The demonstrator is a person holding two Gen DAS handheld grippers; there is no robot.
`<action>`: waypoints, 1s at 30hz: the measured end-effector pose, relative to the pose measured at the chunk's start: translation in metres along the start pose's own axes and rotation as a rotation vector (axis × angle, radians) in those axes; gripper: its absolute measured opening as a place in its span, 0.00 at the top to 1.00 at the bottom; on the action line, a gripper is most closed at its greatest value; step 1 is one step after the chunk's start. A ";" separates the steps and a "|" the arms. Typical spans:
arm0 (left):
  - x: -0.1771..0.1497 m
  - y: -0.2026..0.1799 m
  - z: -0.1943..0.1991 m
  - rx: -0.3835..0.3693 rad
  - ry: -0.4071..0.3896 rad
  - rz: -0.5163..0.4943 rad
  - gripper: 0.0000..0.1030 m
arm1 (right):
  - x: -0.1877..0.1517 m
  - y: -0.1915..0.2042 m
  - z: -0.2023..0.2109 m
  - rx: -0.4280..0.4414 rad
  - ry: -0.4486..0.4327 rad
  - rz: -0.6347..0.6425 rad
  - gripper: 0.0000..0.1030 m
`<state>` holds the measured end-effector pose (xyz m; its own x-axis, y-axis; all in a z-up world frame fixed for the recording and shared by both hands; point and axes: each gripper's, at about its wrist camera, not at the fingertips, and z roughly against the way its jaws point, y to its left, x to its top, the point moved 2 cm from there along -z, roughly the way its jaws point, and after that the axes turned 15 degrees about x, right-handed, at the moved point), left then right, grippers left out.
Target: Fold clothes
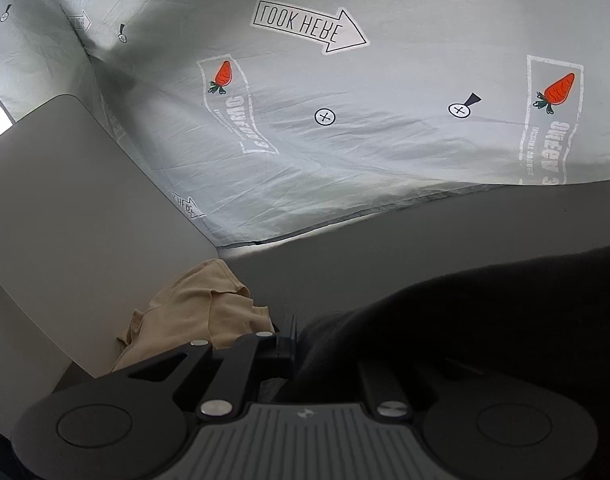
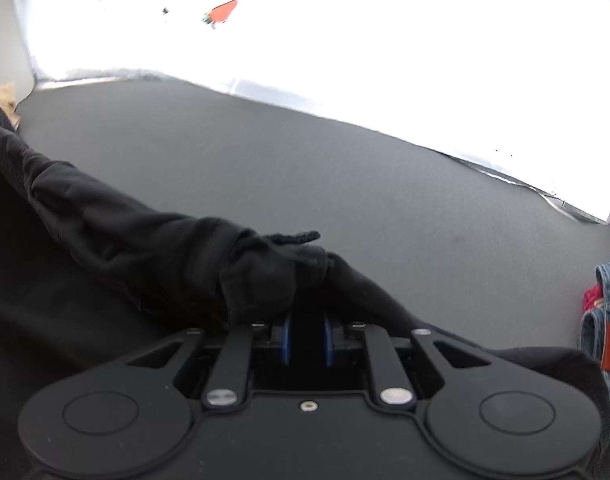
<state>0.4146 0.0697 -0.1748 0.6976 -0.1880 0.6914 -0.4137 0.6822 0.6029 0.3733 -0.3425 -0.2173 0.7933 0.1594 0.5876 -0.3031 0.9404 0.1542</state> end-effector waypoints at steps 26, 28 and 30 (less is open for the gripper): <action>-0.124 0.036 -0.071 -0.312 0.581 0.577 0.74 | -0.030 0.110 -0.037 0.074 0.124 -0.058 0.45; -0.120 0.044 -0.068 -0.285 0.578 0.629 0.92 | -0.021 0.113 -0.038 0.085 0.109 -0.059 0.45; -0.114 0.056 -0.055 -0.260 0.547 0.653 0.96 | -0.016 0.115 -0.035 0.092 0.092 -0.064 0.45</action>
<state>0.3446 0.1683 -0.2421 0.5782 0.6126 0.5389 -0.7271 0.6865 -0.0003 0.3448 -0.2262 -0.2370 0.8564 0.1310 0.4993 -0.2941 0.9188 0.2634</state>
